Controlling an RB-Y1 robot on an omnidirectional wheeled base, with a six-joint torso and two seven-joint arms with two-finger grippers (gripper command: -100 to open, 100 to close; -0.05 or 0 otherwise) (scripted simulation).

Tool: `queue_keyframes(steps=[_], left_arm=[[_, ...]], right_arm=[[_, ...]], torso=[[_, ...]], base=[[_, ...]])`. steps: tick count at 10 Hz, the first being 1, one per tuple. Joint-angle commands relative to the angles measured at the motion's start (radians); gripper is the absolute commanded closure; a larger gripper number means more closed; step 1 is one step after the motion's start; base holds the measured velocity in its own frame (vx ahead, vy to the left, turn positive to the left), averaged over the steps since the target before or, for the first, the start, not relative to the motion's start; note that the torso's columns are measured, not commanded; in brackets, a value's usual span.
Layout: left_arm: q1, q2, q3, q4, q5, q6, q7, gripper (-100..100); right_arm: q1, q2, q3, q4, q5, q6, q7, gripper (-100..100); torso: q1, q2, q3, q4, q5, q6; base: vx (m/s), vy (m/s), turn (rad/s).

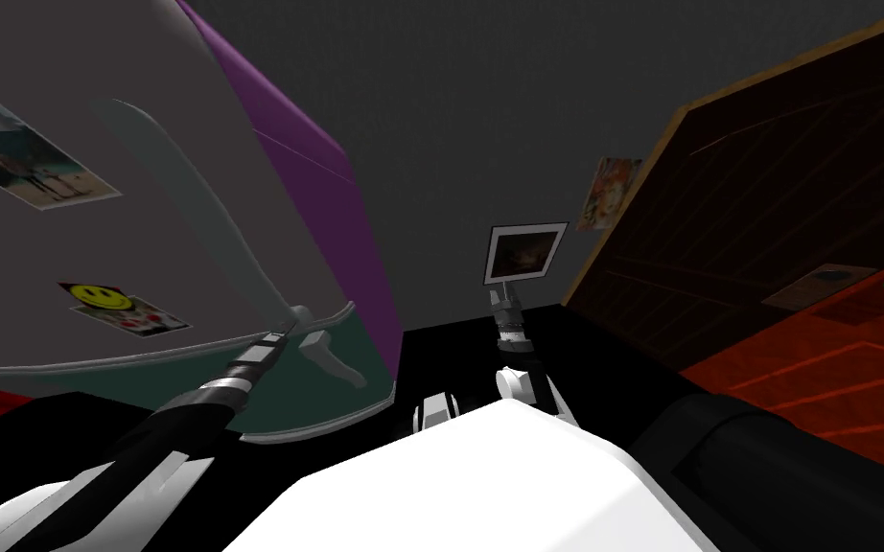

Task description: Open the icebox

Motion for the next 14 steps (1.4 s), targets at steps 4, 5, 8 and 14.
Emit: queue_keyframes(steps=[4,5,8,14], left_arm=[[0.017,0.017,-0.01,-0.023,0.005,0.001,0.002,100],[0.029,0.029,-0.021,-0.043,0.006,-0.015,0.002,100],[0.053,0.054,-0.043,-0.081,0.01,-0.048,0.003,100],[0.125,0.129,-0.108,-0.197,0.019,-0.146,0.005,100]], right_arm=[[0.0,0.0,0.0,0.0,0.0,0.0,0.0,0],[-0.001,0.0,0.0,0.0,0.0,0.0,0.0,0],[-0.001,-0.001,0.0,0.0,0.0,0.0,0.0,0],[-0.001,-0.001,-0.001,0.0,0.0,0.0,0.0,0]], torso=[[-0.001,0.004,0.002,0.003,-0.002,0.002],[0.004,0.009,0.005,0.004,-0.001,0.0],[0.006,0.008,0.004,0.007,-0.002,-0.006],[0.002,0.001,-0.002,0.008,-0.005,-0.003]], base=[[0.02,0.022,-0.004],[-0.208,0.231,-0.066],[-0.25,0.201,-0.037],[-0.309,0.29,-0.036]])
